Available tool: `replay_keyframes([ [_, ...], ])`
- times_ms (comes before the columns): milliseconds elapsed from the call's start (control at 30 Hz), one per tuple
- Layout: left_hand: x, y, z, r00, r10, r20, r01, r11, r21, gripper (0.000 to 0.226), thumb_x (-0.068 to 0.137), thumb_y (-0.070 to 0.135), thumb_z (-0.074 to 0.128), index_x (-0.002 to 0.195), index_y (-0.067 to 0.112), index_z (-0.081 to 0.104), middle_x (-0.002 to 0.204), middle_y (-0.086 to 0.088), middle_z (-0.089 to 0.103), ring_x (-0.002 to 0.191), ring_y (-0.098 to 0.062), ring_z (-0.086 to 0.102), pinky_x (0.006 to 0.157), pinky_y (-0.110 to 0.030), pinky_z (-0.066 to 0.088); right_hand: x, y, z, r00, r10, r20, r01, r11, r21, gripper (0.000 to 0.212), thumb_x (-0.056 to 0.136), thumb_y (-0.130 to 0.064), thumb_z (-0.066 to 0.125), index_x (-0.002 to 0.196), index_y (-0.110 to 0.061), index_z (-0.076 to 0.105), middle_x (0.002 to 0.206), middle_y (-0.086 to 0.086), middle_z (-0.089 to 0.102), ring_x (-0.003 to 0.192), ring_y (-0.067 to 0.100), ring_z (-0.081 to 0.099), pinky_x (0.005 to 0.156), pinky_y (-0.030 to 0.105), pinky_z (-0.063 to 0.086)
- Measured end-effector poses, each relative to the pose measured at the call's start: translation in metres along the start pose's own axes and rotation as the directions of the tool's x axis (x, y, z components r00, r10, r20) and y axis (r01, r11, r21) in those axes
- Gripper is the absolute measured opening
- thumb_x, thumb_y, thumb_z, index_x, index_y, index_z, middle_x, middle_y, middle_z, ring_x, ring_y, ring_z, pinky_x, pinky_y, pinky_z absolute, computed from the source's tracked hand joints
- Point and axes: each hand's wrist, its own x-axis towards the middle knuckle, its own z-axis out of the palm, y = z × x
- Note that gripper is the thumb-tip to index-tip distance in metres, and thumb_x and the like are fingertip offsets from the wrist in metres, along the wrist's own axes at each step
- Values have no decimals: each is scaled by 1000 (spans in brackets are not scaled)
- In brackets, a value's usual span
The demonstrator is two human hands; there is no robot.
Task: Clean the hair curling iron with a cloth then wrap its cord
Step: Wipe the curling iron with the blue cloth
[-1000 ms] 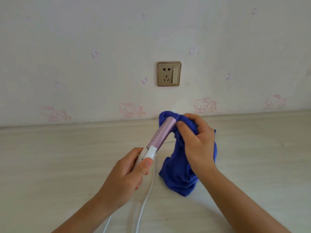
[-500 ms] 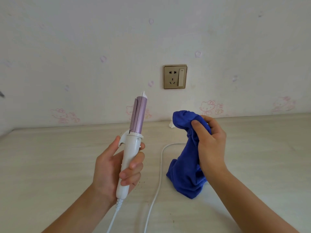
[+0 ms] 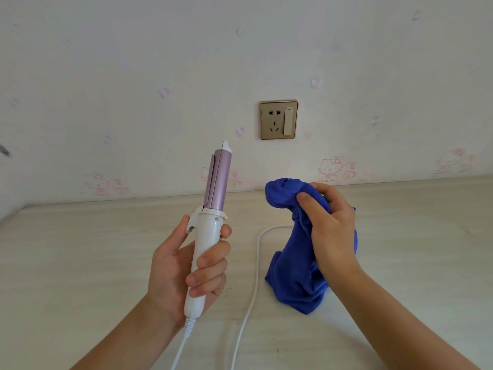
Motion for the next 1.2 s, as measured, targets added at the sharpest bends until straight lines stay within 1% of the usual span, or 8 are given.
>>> replay_keyframes([
  [267,-1,-1,-7,999,-13,-36,15,998,57,74,106,59,27,127,-5,56,71,-12,57,46,-16,36,42,-27,39,1,1,0,1000,-14,25,14,1000,11,9,93,-21,67,97,-28,73,85,0,76,77,17,74,69,24,59],
  [400,-1,-2,-11,985,29,-171,6,980,200,59,102,53,54,123,-1,63,67,-9,49,42,-13,34,37,-26,39,2,-2,-2,999,-32,6,32,999,15,12,94,-22,66,100,-31,73,90,-2,77,84,21,75,75,33,62],
  [467,0,-5,-12,971,74,-226,-7,959,284,55,101,49,55,120,-1,66,68,-10,47,41,-12,41,37,-25,40,3,-4,-3,999,-45,-16,45,999,14,14,96,-22,65,104,-30,73,96,-1,77,93,26,74,83,40,62],
  [600,0,-12,-13,937,138,-321,47,862,506,60,91,51,60,122,1,69,71,-12,48,40,-12,42,37,-23,38,5,-10,-5,987,-80,-138,83,996,16,18,99,-21,63,112,-32,71,106,-11,75,102,10,72,88,30,60],
  [733,2,-23,-12,928,183,-325,96,725,682,77,77,60,80,123,-1,63,70,-13,51,38,-14,41,38,-21,37,7,-12,-7,976,-121,-181,129,991,33,24,101,-21,62,118,-35,70,113,-16,74,109,5,69,90,24,58],
  [900,3,-30,-5,931,239,-276,112,534,838,49,88,57,60,111,14,68,72,-12,52,40,-16,40,40,-23,35,-2,-9,1,969,-219,117,225,973,-40,42,102,-9,57,116,-46,73,111,-19,76,107,1,69,88,11,52],
  [1067,3,-23,-1,910,321,-262,93,459,884,48,90,62,62,116,23,69,71,-9,55,42,-17,40,41,-25,36,-6,-3,3,893,-150,424,174,985,-18,47,95,-8,54,119,-43,74,96,16,73,85,35,66,75,31,56],
  [1200,3,-19,-3,880,377,-288,101,445,890,48,84,62,60,111,24,70,70,-11,55,41,-18,40,41,-27,35,-16,6,14,798,-80,597,91,996,13,39,95,-4,56,121,-28,74,109,33,66,97,48,62,83,43,57],
])
